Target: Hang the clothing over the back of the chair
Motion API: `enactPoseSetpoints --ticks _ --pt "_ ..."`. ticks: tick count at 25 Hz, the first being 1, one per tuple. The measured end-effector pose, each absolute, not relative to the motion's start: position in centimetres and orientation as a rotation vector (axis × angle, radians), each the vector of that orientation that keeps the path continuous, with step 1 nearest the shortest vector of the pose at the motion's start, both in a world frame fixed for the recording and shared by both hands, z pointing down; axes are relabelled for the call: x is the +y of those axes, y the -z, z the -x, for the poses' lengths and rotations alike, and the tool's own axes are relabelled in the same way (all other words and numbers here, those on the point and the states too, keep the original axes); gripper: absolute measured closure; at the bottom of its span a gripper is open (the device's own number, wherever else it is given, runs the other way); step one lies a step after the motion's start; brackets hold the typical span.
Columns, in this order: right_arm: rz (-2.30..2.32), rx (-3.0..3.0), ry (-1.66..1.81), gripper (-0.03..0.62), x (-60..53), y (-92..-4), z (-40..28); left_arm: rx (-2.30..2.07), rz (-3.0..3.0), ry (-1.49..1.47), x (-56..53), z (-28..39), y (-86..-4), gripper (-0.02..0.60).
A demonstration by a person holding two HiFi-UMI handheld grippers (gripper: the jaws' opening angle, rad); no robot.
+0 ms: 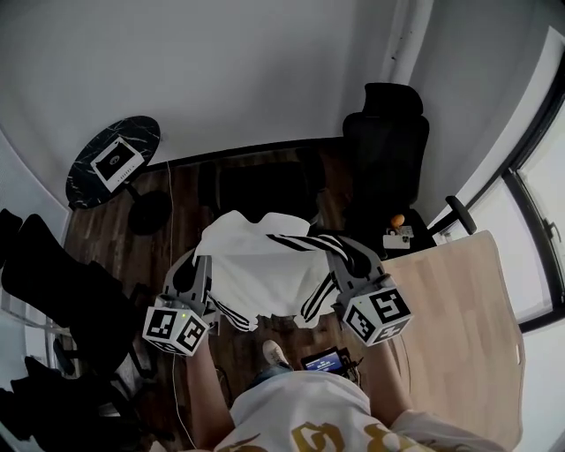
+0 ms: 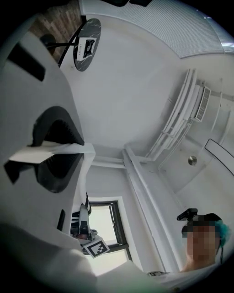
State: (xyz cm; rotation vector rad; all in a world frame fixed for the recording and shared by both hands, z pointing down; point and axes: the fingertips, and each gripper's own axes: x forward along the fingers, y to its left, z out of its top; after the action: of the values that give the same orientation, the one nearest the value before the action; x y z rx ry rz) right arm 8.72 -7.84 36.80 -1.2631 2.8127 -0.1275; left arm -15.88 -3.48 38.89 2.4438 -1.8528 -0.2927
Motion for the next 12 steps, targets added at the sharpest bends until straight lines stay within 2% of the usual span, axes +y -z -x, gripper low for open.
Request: enactPoseSetpoints --ticks 12 --pt "1.402 2.765 0.112 0.576 -13.8 -37.7 -5.9 -1.704 -2.512 0.285 -11.5 18.8 -40.7 0.543"
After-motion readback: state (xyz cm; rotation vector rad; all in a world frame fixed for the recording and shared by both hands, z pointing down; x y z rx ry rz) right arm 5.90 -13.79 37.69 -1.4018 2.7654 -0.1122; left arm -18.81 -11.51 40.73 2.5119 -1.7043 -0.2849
